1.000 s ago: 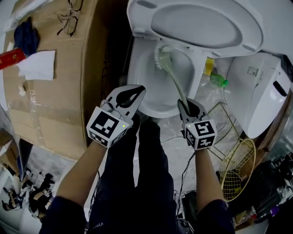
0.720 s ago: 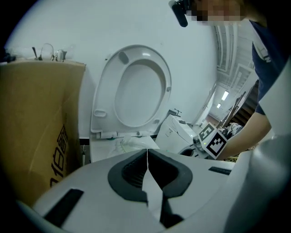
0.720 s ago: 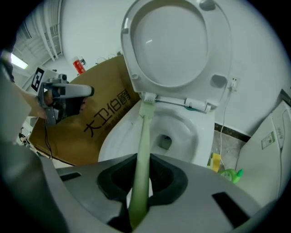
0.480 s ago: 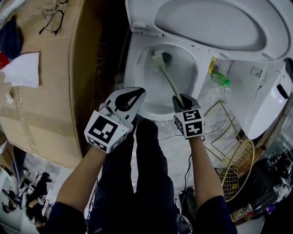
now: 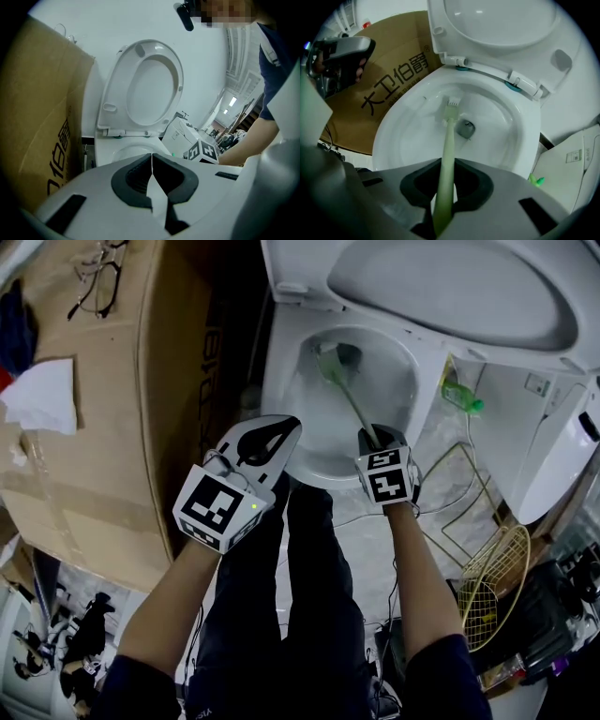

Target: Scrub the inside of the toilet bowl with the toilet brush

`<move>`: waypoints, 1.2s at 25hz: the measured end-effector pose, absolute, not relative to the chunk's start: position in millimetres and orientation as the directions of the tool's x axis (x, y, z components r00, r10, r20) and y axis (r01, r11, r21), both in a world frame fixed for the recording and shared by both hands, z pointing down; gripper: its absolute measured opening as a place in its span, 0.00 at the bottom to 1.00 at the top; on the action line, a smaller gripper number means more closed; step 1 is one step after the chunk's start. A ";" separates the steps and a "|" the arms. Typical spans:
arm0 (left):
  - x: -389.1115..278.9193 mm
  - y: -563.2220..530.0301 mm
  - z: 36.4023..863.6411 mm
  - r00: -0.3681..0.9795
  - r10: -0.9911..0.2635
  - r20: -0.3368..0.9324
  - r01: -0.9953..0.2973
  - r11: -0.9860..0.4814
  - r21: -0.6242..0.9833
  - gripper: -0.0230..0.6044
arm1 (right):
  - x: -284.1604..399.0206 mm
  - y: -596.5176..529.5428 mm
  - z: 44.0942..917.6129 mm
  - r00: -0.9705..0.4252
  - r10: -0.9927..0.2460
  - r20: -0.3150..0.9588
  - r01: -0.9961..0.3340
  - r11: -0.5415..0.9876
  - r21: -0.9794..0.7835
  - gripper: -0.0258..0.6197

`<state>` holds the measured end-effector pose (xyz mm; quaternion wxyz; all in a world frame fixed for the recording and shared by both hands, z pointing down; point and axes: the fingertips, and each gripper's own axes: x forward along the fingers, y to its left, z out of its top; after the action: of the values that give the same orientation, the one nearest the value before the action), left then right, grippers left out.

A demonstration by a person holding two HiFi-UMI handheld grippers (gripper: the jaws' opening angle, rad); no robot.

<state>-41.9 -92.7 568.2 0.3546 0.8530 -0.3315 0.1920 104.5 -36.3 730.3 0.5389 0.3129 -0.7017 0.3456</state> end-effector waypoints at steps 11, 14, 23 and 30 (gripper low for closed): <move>-36.1 -87.1 571.3 0.725 -0.406 0.557 -0.681 -0.543 0.491 0.09 | 133.7 -52.9 738.4 -0.077 -0.054 0.996 -0.807 0.589 -0.030 0.13; -33.5 -87.3 572.0 0.728 -0.403 0.555 -0.677 -0.548 0.492 0.09 | 144.3 -58.0 738.7 -0.027 -0.042 0.999 -0.787 0.617 0.004 0.13; -24.6 -84.6 571.4 0.745 -0.387 0.544 -0.658 -0.560 0.502 0.09 | 168.2 -44.9 738.9 0.074 0.025 0.997 -0.765 0.643 0.041 0.12; -27.0 -81.2 571.9 0.748 -0.374 0.548 -0.652 -0.567 0.504 0.09 | 170.6 -13.5 739.7 0.086 0.100 0.991 -0.759 0.651 0.000 0.12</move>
<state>-27.0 -81.2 571.9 0.3583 0.8636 -0.2972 0.1938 170.6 -13.5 739.7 0.6838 0.2751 -0.5985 0.3140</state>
